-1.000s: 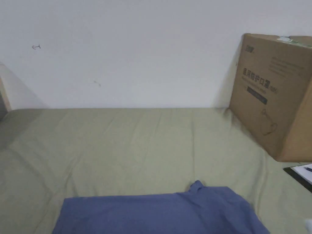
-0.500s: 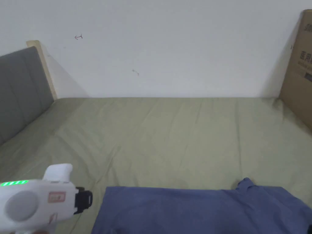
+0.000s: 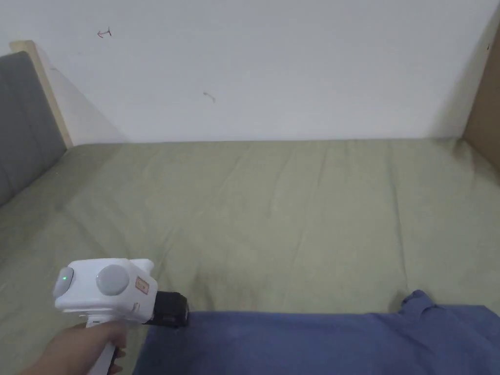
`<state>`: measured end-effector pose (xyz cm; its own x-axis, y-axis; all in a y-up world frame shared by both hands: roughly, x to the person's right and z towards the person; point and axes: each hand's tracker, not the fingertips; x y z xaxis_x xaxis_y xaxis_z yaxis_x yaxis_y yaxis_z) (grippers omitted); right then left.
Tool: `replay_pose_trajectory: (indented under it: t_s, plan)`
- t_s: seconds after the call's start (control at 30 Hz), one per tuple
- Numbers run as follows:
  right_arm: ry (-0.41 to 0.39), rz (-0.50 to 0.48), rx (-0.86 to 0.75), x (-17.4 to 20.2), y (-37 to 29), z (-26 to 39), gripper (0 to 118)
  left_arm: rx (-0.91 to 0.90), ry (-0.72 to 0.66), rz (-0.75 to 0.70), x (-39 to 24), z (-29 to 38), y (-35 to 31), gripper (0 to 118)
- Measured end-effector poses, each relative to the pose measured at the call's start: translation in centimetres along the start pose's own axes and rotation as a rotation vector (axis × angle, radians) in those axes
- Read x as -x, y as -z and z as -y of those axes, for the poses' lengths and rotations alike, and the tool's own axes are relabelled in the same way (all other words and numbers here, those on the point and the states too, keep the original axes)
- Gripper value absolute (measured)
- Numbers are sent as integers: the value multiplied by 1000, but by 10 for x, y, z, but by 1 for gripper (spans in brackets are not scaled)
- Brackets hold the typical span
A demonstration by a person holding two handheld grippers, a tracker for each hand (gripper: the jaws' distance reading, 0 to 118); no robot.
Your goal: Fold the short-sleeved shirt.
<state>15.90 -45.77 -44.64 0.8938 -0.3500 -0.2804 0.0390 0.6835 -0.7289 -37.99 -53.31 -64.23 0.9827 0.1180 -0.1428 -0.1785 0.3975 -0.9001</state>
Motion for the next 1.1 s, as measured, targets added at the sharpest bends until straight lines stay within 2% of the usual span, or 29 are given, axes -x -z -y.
replay_pose_trajectory:
  t_s: [0.07, 0.17, 0.2, 0.3, 0.43, 0.53, 0.63, 0.7, 0.73, 0.77, 0.8, 0.83, 0.9, 1.0, 1.03, 1.1]
  plan:
    - [4, -1, 12, -1, 6, 1, 0, -22, 122, -65, -15, 7, 0, 110]
    - [33, -21, 14, 0, 10, 0, 0, -101, 240, -52, -34, 20, -13, 66]
    - [37, -23, 12, 4, 10, 0, 0, -109, 264, -41, -38, 25, -16, 41]
    - [39, -37, 5, 6, 6, -1, 0, -99, 290, -46, -43, 29, -21, 2]
    - [10, -58, -31, -1, -8, -24, 0, -118, 155, 45, -27, 17, -35, 2]
    - [86, -94, -74, -37, -8, -72, 0, -202, 149, 80, -25, 15, -63, 1]
    - [119, 47, -23, -76, 17, -132, 0, -254, 180, 80, -31, 18, -92, 1]
    - [99, 20, 49, -103, 42, -163, 4, -289, 190, 67, -37, 21, -106, 2]
    - [120, 11, 122, -110, 56, -177, 22, -299, 197, 63, -39, 23, -112, 2]
    - [140, 48, 183, -118, 69, -186, 52, -312, 202, 52, -44, 30, -120, 1]
    - [143, 85, 243, -126, 85, -195, 101, -333, 198, 30, -47, 33, -125, 2]
    - [153, 136, 264, -133, 102, -196, 118, -337, 188, 41, -48, 36, -128, 2]
    - [175, 176, 252, -144, 120, -203, 109, -341, 165, 19, -46, 37, -129, 2]
    - [278, 231, 370, -172, 165, -202, 109, -326, 145, 6, -44, 42, -128, 2]
    - [288, 211, 388, -179, 178, -200, 107, -315, 145, -4, -43, 42, -124, 2]
    - [271, 234, 412, -182, 200, -198, 100, -296, 146, -16, -41, 46, -119, 2]
